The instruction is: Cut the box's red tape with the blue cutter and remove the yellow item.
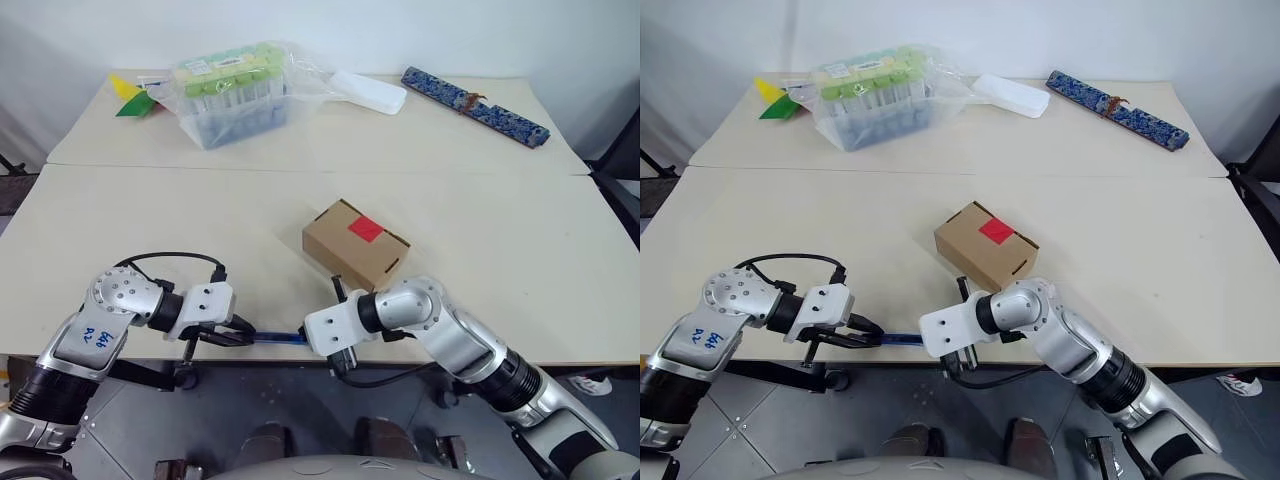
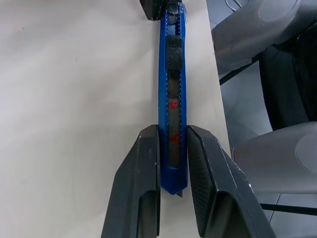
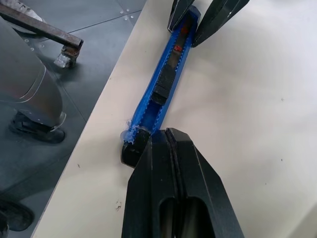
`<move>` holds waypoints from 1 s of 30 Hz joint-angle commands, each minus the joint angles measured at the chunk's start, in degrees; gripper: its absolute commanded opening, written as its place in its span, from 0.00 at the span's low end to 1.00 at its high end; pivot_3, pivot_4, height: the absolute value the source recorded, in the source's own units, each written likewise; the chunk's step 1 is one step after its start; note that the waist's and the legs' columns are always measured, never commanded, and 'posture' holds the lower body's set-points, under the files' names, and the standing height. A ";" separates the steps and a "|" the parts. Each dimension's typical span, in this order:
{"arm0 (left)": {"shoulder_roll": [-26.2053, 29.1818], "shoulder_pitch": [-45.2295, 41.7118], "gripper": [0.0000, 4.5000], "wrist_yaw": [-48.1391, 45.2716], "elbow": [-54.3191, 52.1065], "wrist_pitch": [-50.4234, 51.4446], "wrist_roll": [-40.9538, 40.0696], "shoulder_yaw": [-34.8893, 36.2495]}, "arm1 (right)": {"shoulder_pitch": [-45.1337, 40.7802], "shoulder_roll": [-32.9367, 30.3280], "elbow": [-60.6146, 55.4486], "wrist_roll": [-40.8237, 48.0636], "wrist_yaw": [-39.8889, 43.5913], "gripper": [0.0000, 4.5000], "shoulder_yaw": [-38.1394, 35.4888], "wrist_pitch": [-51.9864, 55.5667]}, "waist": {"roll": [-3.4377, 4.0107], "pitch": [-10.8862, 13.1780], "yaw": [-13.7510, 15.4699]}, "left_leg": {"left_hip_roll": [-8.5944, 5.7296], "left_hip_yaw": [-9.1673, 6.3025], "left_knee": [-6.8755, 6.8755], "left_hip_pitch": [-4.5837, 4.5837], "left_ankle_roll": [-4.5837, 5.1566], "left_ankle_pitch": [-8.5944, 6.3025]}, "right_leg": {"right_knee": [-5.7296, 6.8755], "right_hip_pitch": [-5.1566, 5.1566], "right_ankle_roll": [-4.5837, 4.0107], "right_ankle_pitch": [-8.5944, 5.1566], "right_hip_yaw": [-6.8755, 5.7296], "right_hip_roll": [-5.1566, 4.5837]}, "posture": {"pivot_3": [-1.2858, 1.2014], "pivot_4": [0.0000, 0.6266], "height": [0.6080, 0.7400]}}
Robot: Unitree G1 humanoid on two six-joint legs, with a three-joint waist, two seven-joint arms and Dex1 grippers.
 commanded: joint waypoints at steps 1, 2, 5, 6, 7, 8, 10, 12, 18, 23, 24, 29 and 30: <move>0.03 0.80 0.10 0.03 -0.36 0.44 0.35 -1.23 | 0.65 1.18 -1.18 0.13 0.30 0.00 1.19 -1.10 | 0.00 0.00 0.00 | 0.00 0.00 0.00 0.00 0.00 0.00 | 0.00 0.00 0.00 0.00 0.00 0.00 | 0.52 0.24 1.00; 0.05 0.84 0.10 0.05 -0.41 0.48 0.34 -1.21 | 0.40 1.32 -1.32 -0.06 0.16 0.00 0.91 -1.13 | 0.00 0.00 0.00 | 0.00 0.00 0.00 0.00 0.00 0.00 | 0.00 0.00 0.00 0.00 0.00 0.00 | 0.52 0.24 1.00; 0.09 0.94 0.10 0.00 -0.48 0.50 0.27 -1.16 | -0.23 1.14 -2.86 0.18 0.94 0.00 0.19 -0.39 | 0.00 0.00 0.00 | 0.00 0.00 0.00 0.00 0.00 0.00 | 0.00 0.00 0.00 0.00 0.00 0.00 | 0.52 0.24 1.00; 0.09 0.97 0.10 0.01 -0.50 0.50 0.25 -1.15 | -0.31 1.02 -3.51 0.38 1.22 0.00 0.01 -0.12 | 0.00 0.00 0.00 | 0.00 0.00 0.00 0.00 0.00 0.00 | 0.00 0.00 0.00 0.00 0.00 0.00 | 0.52 0.24 1.00; 0.09 0.98 0.10 0.02 -0.51 0.50 0.24 -1.14 | -0.33 0.96 -3.90 0.48 1.38 0.00 -0.09 0.03 | 0.00 0.00 0.00 | 0.00 0.00 0.00 0.00 0.00 0.00 | 0.00 0.00 0.00 0.00 0.00 0.00 | 0.52 0.24 1.00; 0.07 0.98 0.10 0.02 -0.49 0.50 0.24 -1.16 | -0.28 0.88 -4.40 0.68 1.58 0.00 -0.21 0.22 | 0.00 0.00 0.00 | 0.00 0.00 0.00 0.00 0.00 0.00 | 0.00 0.00 0.00 0.00 0.00 0.00 | 0.52 0.24 1.00; 0.03 0.94 0.10 -0.01 -0.40 0.45 0.24 -1.21 | -0.09 0.80 -5.31 1.11 1.99 0.00 -0.39 0.85 | 0.00 0.00 0.01 | 0.00 0.00 0.00 0.00 0.00 0.00 | 0.00 0.00 0.00 0.00 0.00 0.00 | 0.52 0.24 1.00; -0.04 0.88 0.10 0.01 -0.30 0.41 0.29 -1.30 | 0.28 0.65 -5.67 1.21 2.24 0.00 -0.44 1.05 | 0.00 0.00 0.02 | 0.00 -0.01 0.00 0.00 0.00 0.00 | 0.00 0.00 0.00 0.00 0.00 0.00 | 0.52 0.24 1.00; -0.20 0.75 0.10 0.01 -0.26 0.39 0.28 -1.40 | 0.82 0.62 -3.74 -0.01 1.51 0.00 0.25 -0.12 | 0.00 0.00 0.02 | 0.00 0.00 0.00 0.00 0.00 0.00 | 0.00 0.00 0.00 0.00 0.00 0.00 | 0.52 0.24 1.00; -0.25 0.72 0.10 0.00 -0.32 0.31 0.23 -1.36 | 1.04 0.79 0.28 -1.42 0.22 0.00 1.19 -2.99 | 0.00 0.00 0.02 | 0.00 0.00 0.00 0.00 0.00 0.00 | -0.01 0.00 0.00 0.00 0.00 0.00 | 0.52 0.24 1.00; -0.24 0.70 0.10 0.00 -0.26 0.28 0.26 -1.36 | 1.02 0.80 0.82 -1.56 0.16 0.00 1.36 -3.51 | 0.00 0.00 0.02 | 0.00 0.00 0.00 0.00 0.00 0.00 | 0.00 0.00 0.00 0.00 0.00 0.00 | 0.52 0.24 1.00; -0.18 0.84 0.10 -0.06 -0.46 0.34 0.13 -1.28 | 0.80 2.54 3.56 -2.36 -0.58 0.00 2.57 -5.27 | 0.00 0.00 0.00 | 0.00 0.00 0.00 0.01 0.00 0.00 | 0.00 0.01 0.00 0.00 0.00 0.00 | 0.52 0.24 1.00; -0.22 0.76 0.10 -0.11 -0.37 0.30 0.16 -1.34 | 0.61 3.14 4.34 -2.58 -0.76 0.00 2.97 -5.70 | 0.00 0.00 0.00 | 0.00 0.00 0.00 0.02 0.00 0.00 | 0.00 0.02 0.00 0.00 0.00 0.00 | 0.52 0.24 1.00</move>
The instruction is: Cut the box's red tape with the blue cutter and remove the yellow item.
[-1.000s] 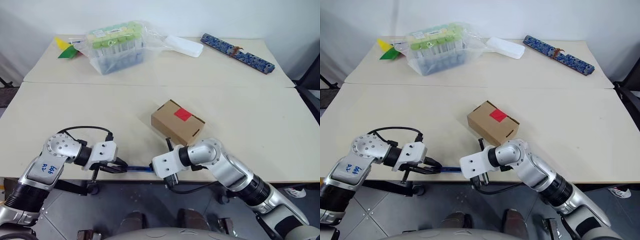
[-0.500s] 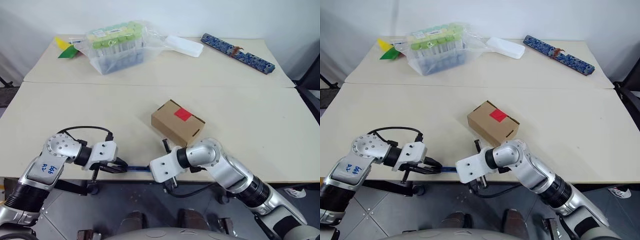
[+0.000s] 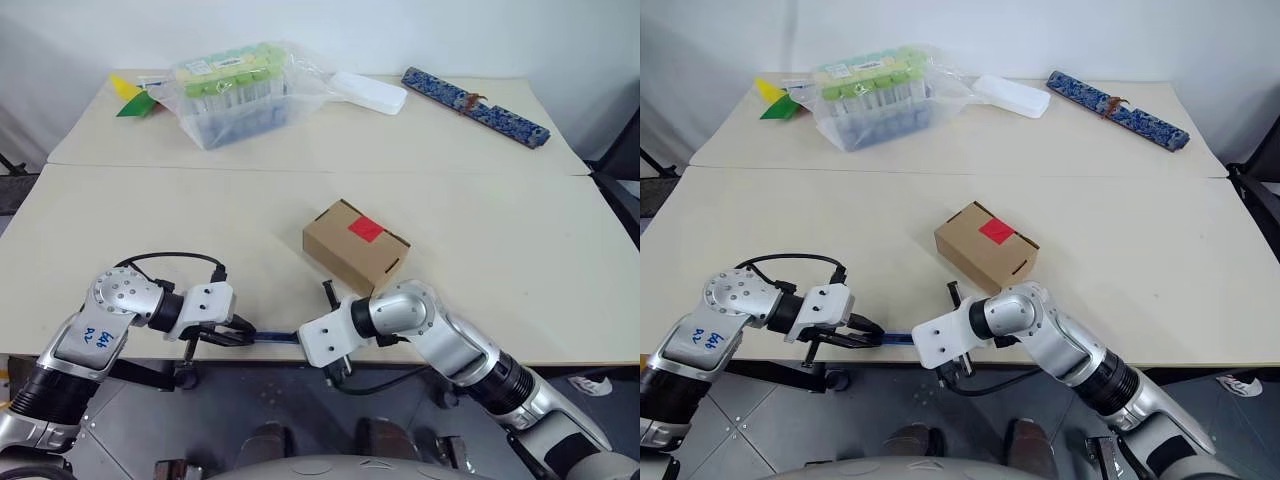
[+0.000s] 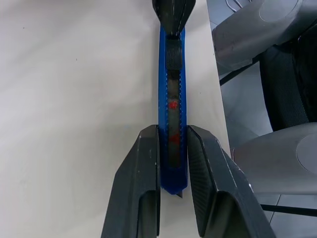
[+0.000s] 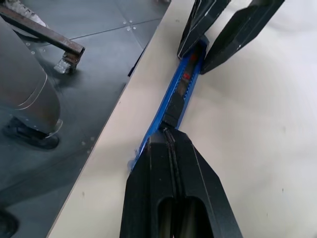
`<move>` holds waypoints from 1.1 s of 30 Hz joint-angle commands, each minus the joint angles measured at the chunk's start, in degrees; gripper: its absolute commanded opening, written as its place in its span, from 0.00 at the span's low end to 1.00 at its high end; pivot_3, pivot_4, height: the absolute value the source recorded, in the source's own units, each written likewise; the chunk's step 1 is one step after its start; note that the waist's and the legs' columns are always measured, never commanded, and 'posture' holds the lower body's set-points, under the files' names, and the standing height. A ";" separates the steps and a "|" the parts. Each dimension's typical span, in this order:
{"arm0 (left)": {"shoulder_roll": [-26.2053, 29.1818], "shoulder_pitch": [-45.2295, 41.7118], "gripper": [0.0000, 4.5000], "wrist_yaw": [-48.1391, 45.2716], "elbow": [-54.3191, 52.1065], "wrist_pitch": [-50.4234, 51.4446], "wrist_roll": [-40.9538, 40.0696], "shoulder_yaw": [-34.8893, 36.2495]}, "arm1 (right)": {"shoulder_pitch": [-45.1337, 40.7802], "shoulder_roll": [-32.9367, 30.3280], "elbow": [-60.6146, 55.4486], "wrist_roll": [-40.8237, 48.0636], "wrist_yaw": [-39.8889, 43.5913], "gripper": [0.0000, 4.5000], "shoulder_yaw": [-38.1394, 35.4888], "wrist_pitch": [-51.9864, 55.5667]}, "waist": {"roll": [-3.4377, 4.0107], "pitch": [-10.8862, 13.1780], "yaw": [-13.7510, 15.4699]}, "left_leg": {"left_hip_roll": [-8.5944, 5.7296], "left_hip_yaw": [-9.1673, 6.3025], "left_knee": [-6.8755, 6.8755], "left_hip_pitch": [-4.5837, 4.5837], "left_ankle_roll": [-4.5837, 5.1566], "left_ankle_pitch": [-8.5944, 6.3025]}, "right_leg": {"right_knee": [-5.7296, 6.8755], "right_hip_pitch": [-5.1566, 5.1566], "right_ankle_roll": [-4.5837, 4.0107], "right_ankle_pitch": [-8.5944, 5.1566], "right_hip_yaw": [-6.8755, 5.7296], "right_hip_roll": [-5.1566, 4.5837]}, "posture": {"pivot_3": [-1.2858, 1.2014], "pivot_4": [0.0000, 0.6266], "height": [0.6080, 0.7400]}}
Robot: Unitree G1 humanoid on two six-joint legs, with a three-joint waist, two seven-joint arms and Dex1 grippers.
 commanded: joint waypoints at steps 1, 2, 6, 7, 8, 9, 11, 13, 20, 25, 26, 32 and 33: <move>-0.20 0.65 0.10 -0.12 -0.29 0.15 0.27 -1.40 | 0.01 1.58 2.96 -1.75 -0.39 0.00 2.37 -1.19 | 0.00 0.00 -0.02 | 0.00 0.00 0.00 0.00 0.00 0.00 | 0.00 0.00 0.00 0.00 0.00 0.00 | 0.52 0.24 1.00; -0.26 0.60 0.10 -0.13 -0.24 0.09 0.30 -1.45 | -0.20 2.23 3.56 -1.94 -0.61 0.00 2.67 -1.39 | 0.00 0.00 -0.03 | 0.00 0.00 0.00 0.01 0.00 0.00 | 0.00 0.00 0.00 0.00 0.00 0.00 | 0.52 0.24 1.00; -0.65 0.28 0.10 -0.04 -0.18 0.15 0.36 -1.66 | -1.01 4.71 5.53 -2.46 -1.11 0.00 3.26 -1.80 | 0.01 -0.01 -0.05 | 0.01 0.00 0.00 0.04 0.00 0.00 | 0.01 0.03 0.00 0.00 0.00 0.00 | 0.52 0.24 1.00; -0.67 0.23 0.10 -0.08 -0.15 0.12 0.35 -1.69 | -1.15 5.06 5.87 -2.65 -1.14 0.00 3.33 -2.02 | 0.01 -0.01 -0.07 | 0.01 0.00 0.00 0.05 0.00 0.00 | 0.01 0.04 0.00 0.00 0.00 0.01 | 0.52 0.24 1.00; -0.73 0.15 0.10 -0.08 -0.05 0.04 0.38 -1.73 | -1.29 5.42 6.21 -2.82 -1.17 0.00 3.40 -2.19 | 0.02 -0.01 -0.06 | 0.01 0.00 0.00 0.05 0.00 0.00 | 0.01 0.04 0.00 0.00 0.00 0.00 | 0.52 0.24 1.00; -0.72 0.16 0.10 -0.10 -0.03 -0.05 0.40 -1.70 | -1.41 5.71 6.46 -3.02 -1.20 0.00 3.42 -2.35 | 0.02 -0.01 -0.06 | 0.01 0.00 0.00 0.05 0.00 0.00 | 0.01 0.04 0.00 0.00 0.01 0.00 | 0.52 0.24 1.00; -0.64 0.24 0.10 -0.08 0.01 -0.23 0.44 -1.59 | -1.60 6.06 6.89 -3.39 -1.17 0.00 3.47 -2.72 | 0.02 -0.01 -0.07 | 0.01 0.00 0.00 0.06 0.00 0.00 | 0.01 0.04 0.00 0.00 0.01 0.00 | 0.52 0.24 1.00; -0.62 0.29 0.10 -0.06 0.09 -0.38 0.55 -1.58 | -1.84 6.34 7.33 -3.60 -1.19 0.00 3.50 -3.04 | 0.04 -0.03 -0.09 | 0.01 0.00 0.00 0.07 -0.01 0.00 | 0.02 0.04 0.00 0.00 0.01 0.00 | 0.52 0.24 1.00; -0.81 0.28 0.10 0.26 0.93 -0.99 0.83 -1.38 | -1.87 5.87 6.96 -3.33 -0.96 0.00 2.69 -2.92 | 0.11 -0.06 -0.13 | 0.02 0.00 0.00 0.09 -0.02 0.02 | 0.03 0.06 -0.01 0.00 0.02 0.01 | 0.52 0.24 1.00; -1.77 -0.12 0.10 0.87 1.78 -1.58 1.26 -1.84 | -1.80 7.17 9.85 -3.89 -2.02 0.00 3.85 -3.97 | 0.19 -0.12 -0.11 | 0.02 0.00 0.00 0.11 -0.02 0.02 | 0.03 0.07 -0.01 0.00 0.03 0.01 | 0.52 0.24 1.00; -1.97 -0.22 0.10 0.95 1.89 -1.68 1.31 -1.90 | -2.05 7.57 10.78 -4.14 -2.39 0.00 3.94 -4.25 | 0.24 -0.16 -0.10 | 0.01 0.01 0.00 0.13 -0.02 0.02 | 0.04 0.09 -0.01 0.00 0.03 0.01 | 0.52 0.24 1.00; -2.77 -0.80 0.10 1.25 2.65 -2.29 1.60 -1.73 | -2.82 8.44 12.51 -3.88 -3.27 0.00 2.52 -4.08 | 0.37 -0.23 0.06 | 0.00 0.02 0.00 0.15 -0.02 0.07 | 0.04 0.11 -0.06 0.02 0.07 0.00 | 0.52 0.24 1.00; -2.97 -0.95 0.10 1.50 2.91 -2.59 1.72 -1.59 | -2.93 8.30 12.29 -3.51 -3.31 0.00 1.82 -3.84 | 0.37 -0.24 0.09 | 0.00 0.02 0.00 0.15 -0.01 0.08 | 0.04 0.11 -0.06 0.03 0.08 0.00 | 0.52 0.24 1.00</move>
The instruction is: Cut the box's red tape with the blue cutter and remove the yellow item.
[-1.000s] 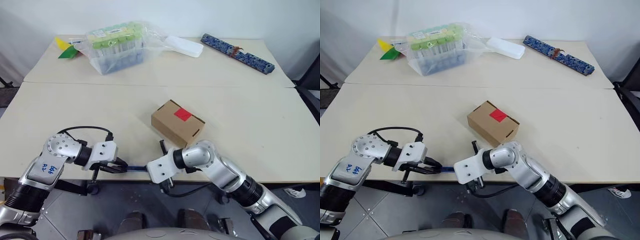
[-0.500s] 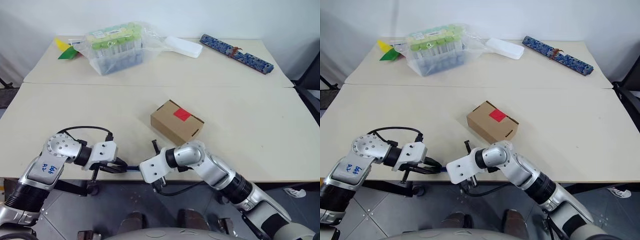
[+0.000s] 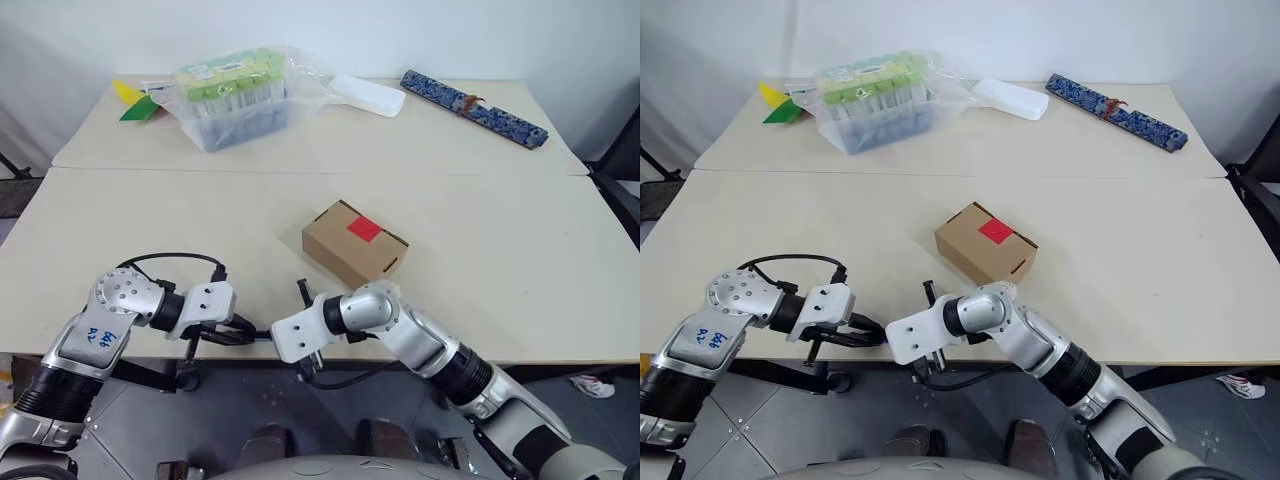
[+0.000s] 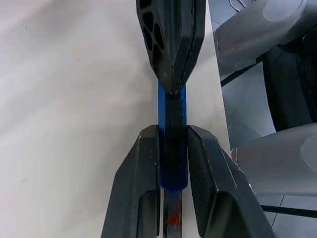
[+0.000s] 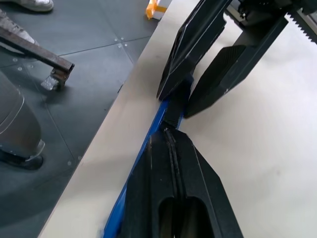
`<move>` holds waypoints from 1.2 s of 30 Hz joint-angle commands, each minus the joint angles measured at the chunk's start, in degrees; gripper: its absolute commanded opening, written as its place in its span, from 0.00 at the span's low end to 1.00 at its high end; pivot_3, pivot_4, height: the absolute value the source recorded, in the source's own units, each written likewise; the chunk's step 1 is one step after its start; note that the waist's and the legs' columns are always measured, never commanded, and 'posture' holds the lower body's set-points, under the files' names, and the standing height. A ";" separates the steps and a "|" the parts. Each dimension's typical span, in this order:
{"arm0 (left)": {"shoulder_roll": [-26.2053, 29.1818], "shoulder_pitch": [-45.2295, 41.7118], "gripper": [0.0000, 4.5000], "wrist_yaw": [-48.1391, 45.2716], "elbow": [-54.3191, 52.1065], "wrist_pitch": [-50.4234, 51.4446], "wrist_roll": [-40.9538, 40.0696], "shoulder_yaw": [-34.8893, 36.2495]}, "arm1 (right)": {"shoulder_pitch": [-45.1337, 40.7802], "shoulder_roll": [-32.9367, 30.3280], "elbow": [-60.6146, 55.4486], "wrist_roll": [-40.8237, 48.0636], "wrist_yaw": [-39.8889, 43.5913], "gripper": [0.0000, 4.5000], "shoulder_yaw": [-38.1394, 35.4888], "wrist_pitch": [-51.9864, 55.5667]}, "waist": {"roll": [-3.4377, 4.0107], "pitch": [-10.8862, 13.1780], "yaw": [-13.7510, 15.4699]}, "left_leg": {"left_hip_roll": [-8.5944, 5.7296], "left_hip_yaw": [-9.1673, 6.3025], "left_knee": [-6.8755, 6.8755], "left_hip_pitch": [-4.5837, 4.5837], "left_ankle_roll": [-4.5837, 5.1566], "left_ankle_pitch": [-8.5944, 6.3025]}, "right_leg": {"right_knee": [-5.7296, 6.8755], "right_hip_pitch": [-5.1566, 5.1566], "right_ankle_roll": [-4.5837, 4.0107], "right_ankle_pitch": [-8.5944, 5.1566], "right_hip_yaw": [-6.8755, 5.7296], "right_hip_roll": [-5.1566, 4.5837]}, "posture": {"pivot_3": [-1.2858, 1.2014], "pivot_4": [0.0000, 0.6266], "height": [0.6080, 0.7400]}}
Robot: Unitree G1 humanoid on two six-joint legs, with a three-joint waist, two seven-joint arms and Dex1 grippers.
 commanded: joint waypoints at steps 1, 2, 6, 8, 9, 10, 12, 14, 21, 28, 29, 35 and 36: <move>-1.70 -0.60 0.10 1.55 0.81 -1.17 1.01 -1.56 | -0.14 -0.13 1.85 -0.78 -0.41 0.00 -0.42 1.04 | 0.01 0.00 0.12 | 0.00 0.00 0.00 0.00 0.00 0.01 | 0.00 0.00 0.00 0.00 0.00 0.00 | 0.52 0.24 1.00; -1.98 -0.80 0.10 2.01 1.23 -1.58 0.79 -0.86 | -0.43 -0.24 -0.04 1.31 -0.05 0.00 -2.97 3.24 | 0.01 0.00 0.21 | -0.01 0.00 0.00 0.00 0.01 0.01 | 0.00 0.00 -0.01 0.00 0.00 -0.01 | 0.52 0.24 1.00; -2.81 -1.58 0.10 3.51 3.35 -3.51 -0.24 1.81 | -1.19 -1.70 -8.15 9.11 2.88 0.00 -10.89 13.31 | 0.00 0.01 0.34 | 0.00 -0.05 0.04 -0.17 0.08 0.07 | -0.04 -0.05 -0.04 0.03 0.00 -0.05 | 0.52 0.24 1.00; -3.26 -2.18 0.10 4.27 4.44 -4.53 -1.46 3.38 | -2.14 -2.63 -11.84 12.78 3.72 0.00 -14.75 19.66 | 0.00 0.01 0.08 | -0.01 -0.06 0.04 -0.17 0.08 0.06 | -0.05 -0.06 -0.02 0.06 0.00 -0.05 | 0.52 0.24 1.00; -3.46 -2.52 0.10 4.69 4.92 -5.00 -2.04 4.14 | -2.69 -3.10 -13.51 14.53 4.06 0.00 -16.66 22.78 | 0.00 0.01 0.03 | -0.01 -0.07 0.03 -0.16 0.07 0.06 | -0.04 -0.07 -0.02 0.06 -0.01 -0.03 | 0.52 0.24 1.00; -3.60 -3.08 0.10 5.14 5.56 -5.54 -2.61 5.06 | -3.66 -3.67 -15.13 16.70 4.18 0.04 -19.30 26.69 | -0.01 0.03 -0.03 | 0.01 -0.07 0.01 -0.18 0.06 0.05 | -0.03 -0.11 -0.02 0.06 -0.03 0.00 | 0.52 0.24 1.00; -3.66 -3.99 0.10 5.82 6.71 -6.95 -3.17 6.46 | -5.92 -4.45 -17.09 20.27 3.53 0.13 -23.60 33.66 | -0.02 0.07 -0.13 | 0.04 -0.07 0.00 -0.25 0.05 0.05 | -0.02 -0.19 -0.03 0.07 -0.05 0.02 | 0.52 0.24 1.00; -3.64 -4.98 0.10 6.72 7.87 -8.82 -3.52 7.98 | -8.64 -5.32 -18.15 23.49 2.39 0.27 -27.65 40.23 | -0.02 0.07 -0.17 | 0.03 -0.06 -0.01 -0.26 0.04 0.04 | -0.03 -0.21 -0.03 0.07 -0.05 0.02 | 0.52 0.24 1.00; -7.22 -10.62 0.10 12.05 10.68 -14.23 -8.41 15.31 | -17.59 -9.83 -17.62 32.99 -2.13 0.80 -38.10 61.22 | -0.04 0.08 0.02 | 0.00 -0.10 -0.05 -0.32 0.05 0.00 | -0.05 -0.25 0.00 0.09 -0.10 -0.01 | 0.52 0.24 1.00; -9.75 -18.12 0.10 10.74 18.22 -24.19 -9.45 16.34 | -31.35 -9.01 -6.13 40.61 -7.52 1.00 -46.31 80.52 | -0.06 0.10 -0.25 | -0.01 -0.03 -0.10 -0.39 0.05 -0.02 | -0.08 -0.35 0.02 0.10 -0.13 0.00 | 0.52 0.24 1.00; -10.55 -19.09 0.10 10.29 19.13 -25.40 -9.61 15.96 | -32.73 -8.32 -4.65 41.37 -8.24 1.00 -47.09 81.68 | -0.06 0.10 -0.25 | -0.01 -0.04 -0.14 -0.36 0.03 -0.04 | -0.07 -0.34 0.02 0.10 -0.17 0.00 | 0.52 0.24 1.00; -13.00 -21.71 0.10 8.50 22.12 -28.27 -9.58 14.61 | -36.69 -7.47 0.69 45.41 -10.22 1.00 -47.00 82.77 | -0.08 0.11 -0.79 | -0.03 0.40 -0.13 -0.51 0.03 -0.05 | -0.09 -0.41 0.04 0.11 -0.24 0.00 | 0.52 0.24 1.00; -13.36 -21.98 0.10 8.47 22.34 -28.49 -9.68 14.43 | -36.92 -7.30 1.30 46.08 -10.10 1.00 -46.13 82.42 | -0.08 0.11 -0.87 | -0.03 0.38 -0.13 -0.53 0.03 -0.05 | -0.09 -0.41 0.05 0.11 -0.26 0.00 | 0.52 0.24 1.00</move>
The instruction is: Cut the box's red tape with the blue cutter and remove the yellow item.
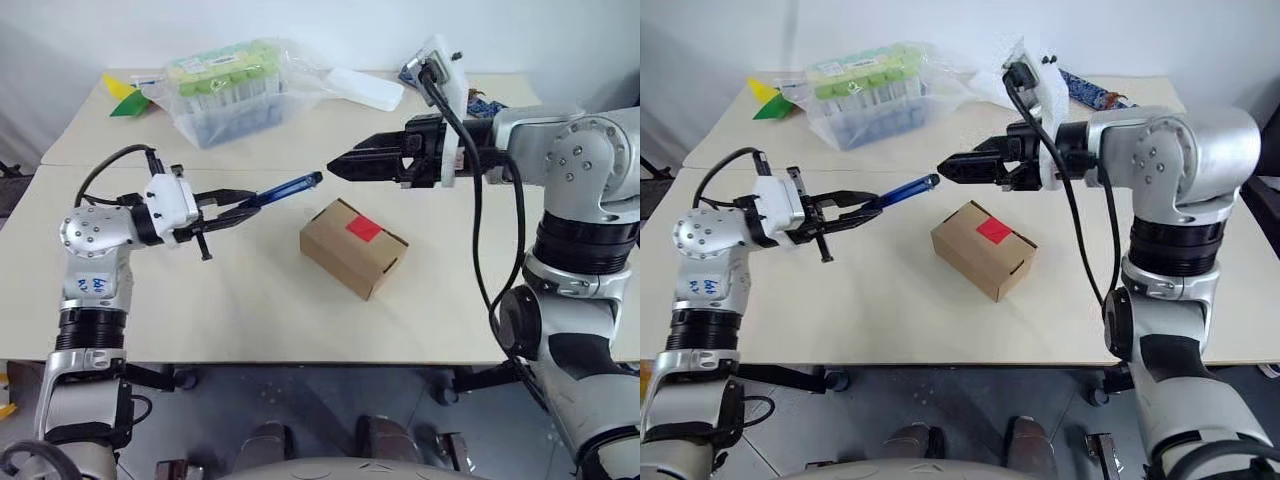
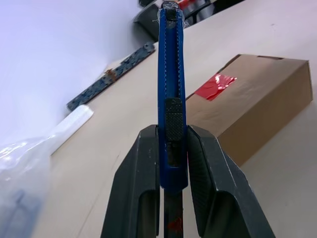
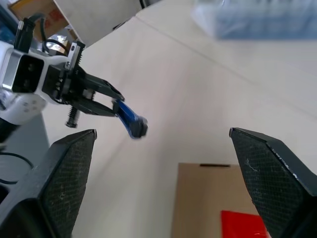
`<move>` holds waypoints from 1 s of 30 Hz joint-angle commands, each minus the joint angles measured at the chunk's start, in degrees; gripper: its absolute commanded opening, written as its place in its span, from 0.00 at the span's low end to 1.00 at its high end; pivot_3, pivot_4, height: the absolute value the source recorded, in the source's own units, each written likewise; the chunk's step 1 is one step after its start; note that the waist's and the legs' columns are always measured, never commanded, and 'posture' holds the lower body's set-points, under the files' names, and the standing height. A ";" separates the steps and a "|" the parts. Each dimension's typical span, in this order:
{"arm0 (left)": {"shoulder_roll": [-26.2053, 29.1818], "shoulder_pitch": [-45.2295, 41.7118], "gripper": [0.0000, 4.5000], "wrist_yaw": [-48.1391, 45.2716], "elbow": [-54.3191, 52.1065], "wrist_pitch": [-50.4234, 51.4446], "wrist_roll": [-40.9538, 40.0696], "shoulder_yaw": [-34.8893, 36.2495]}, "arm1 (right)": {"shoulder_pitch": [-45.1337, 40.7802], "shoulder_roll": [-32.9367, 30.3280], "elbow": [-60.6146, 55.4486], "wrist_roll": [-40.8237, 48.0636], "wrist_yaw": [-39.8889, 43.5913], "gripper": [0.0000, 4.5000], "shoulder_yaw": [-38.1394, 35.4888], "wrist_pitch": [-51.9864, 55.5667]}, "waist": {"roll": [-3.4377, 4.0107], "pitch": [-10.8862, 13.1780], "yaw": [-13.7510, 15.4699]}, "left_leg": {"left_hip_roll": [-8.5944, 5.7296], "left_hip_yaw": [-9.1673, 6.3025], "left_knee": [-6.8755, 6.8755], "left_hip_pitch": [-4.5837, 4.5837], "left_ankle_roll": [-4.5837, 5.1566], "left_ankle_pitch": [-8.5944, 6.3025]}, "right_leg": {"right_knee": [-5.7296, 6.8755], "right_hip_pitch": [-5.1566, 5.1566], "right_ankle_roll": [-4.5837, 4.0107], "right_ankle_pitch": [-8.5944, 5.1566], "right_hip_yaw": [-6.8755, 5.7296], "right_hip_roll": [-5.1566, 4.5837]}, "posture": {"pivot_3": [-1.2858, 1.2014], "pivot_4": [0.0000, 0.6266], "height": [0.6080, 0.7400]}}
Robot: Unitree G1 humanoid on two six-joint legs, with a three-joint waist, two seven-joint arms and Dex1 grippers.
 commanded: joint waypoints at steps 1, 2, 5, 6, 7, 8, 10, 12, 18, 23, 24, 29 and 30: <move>-0.57 -1.63 0.10 -0.38 -0.23 -1.62 -1.45 0.19 | -2.45 -0.30 0.44 3.14 -0.08 1.00 0.70 -0.63 | 0.00 0.00 -0.21 | 0.00 -0.01 0.00 0.00 0.00 0.00 | 0.00 0.00 0.00 0.00 -0.01 0.00 | 0.52 0.24 1.00; -0.86 -1.86 0.10 -0.61 -0.14 -2.08 -1.50 0.00 | -2.67 0.25 1.03 3.83 -0.05 1.00 1.25 -0.72 | 0.00 0.00 -0.35 | 0.00 -0.03 0.00 -0.01 0.00 0.00 | 0.00 0.00 0.01 0.01 -0.03 -0.01 | 0.52 0.24 1.00; -1.58 -2.50 0.10 -0.80 0.42 -2.98 -1.38 -0.12 | -3.12 2.24 3.03 5.88 0.21 1.00 3.00 -1.10 | 0.00 0.00 -0.64 | 0.00 -0.03 0.00 -0.02 0.00 0.00 | 0.00 0.00 0.02 0.01 -0.04 -0.01 | 0.52 0.24 1.00; -1.73 -2.60 0.10 -0.85 0.53 -3.16 -1.47 -0.07 | -3.05 2.63 3.56 6.35 0.12 1.00 3.38 -1.22 | 0.00 0.00 -0.72 | 0.01 -0.04 0.00 -0.02 0.00 0.00 | 0.00 0.00 0.02 0.01 -0.05 0.00 | 0.52 0.24 1.00; -1.83 -2.66 0.10 -0.85 0.52 -3.26 -1.46 -0.07 | -2.87 2.88 3.92 6.67 -0.07 1.00 3.77 -1.53 | 0.00 0.00 -0.79 | 0.01 -0.04 0.00 -0.02 0.00 0.00 | 0.00 0.00 0.02 0.01 -0.06 0.00 | 0.52 0.24 1.00; -1.90 -2.70 0.10 -0.93 0.50 -3.38 -1.48 -0.06 | -2.68 3.05 4.20 6.95 -0.22 1.00 4.24 -1.89 | 0.00 0.00 -0.80 | 0.01 -0.03 0.00 -0.02 -0.01 0.00 | 0.00 0.00 0.01 0.01 -0.06 0.00 | 0.52 0.24 1.00; -2.04 -2.69 0.10 -0.96 0.33 -3.47 -1.55 -0.07 | -2.42 3.51 4.87 7.45 -0.55 1.00 4.92 -2.48 | 0.00 0.00 -0.78 | 0.01 -0.04 0.00 -0.02 -0.01 0.00 | 0.00 0.00 0.02 0.01 -0.06 0.00 | 0.52 0.24 1.00; -2.13 -2.60 0.10 -0.93 0.08 -3.53 -1.70 -0.05 | -2.14 3.74 5.51 7.80 -0.70 1.00 5.88 -3.22 | 0.00 0.00 -0.77 | 0.01 -0.05 0.00 -0.02 0.00 0.00 | 0.00 0.00 0.02 0.01 -0.06 -0.01 | 0.52 0.24 1.00; -2.10 -1.78 0.10 -0.76 -1.15 -3.26 -2.11 0.04 | -1.44 3.66 8.72 7.16 -0.63 1.00 9.10 -7.56 | 0.00 0.00 -0.77 | 0.01 -0.05 0.02 -0.02 0.00 0.00 | 0.00 0.00 0.02 0.01 -0.06 -0.01 | 0.52 0.24 1.00; -1.86 -1.27 0.10 -0.72 -1.78 -3.22 -2.48 0.12 | -2.16 3.17 12.51 6.70 0.27 1.00 11.17 -10.70 | 0.00 0.00 -0.76 | 0.01 -0.05 0.02 -0.03 0.00 0.00 | -0.01 0.00 0.02 0.01 -0.06 -0.01 | 0.52 0.24 1.00; -1.82 -1.26 0.10 -0.67 -1.74 -3.25 -2.47 0.14 | -2.23 3.02 12.96 6.61 0.41 0.96 11.69 -11.04 | 0.00 0.00 -0.76 | 0.01 -0.06 0.02 -0.03 0.00 0.00 | -0.01 0.00 0.02 0.01 -0.07 -0.01 | 0.52 0.24 1.00; -1.60 -0.36 0.10 -0.64 -2.62 -2.97 -2.81 0.30 | -2.86 2.69 13.77 7.15 0.90 0.63 11.75 -11.71 | 0.00 0.00 -0.77 | 0.01 -0.06 0.02 -0.03 0.00 0.00 | -0.01 0.00 0.02 0.01 -0.07 -0.01 | 0.52 0.24 1.00; -1.54 -0.20 0.10 -0.64 -2.72 -2.91 -2.86 0.34 | -3.03 2.56 13.84 7.19 1.06 0.55 11.71 -11.82 | 0.00 0.00 -0.76 | 0.01 -0.06 0.02 -0.03 -0.01 0.00 | -0.01 0.00 0.02 0.01 -0.08 -0.01 | 0.52 0.24 1.00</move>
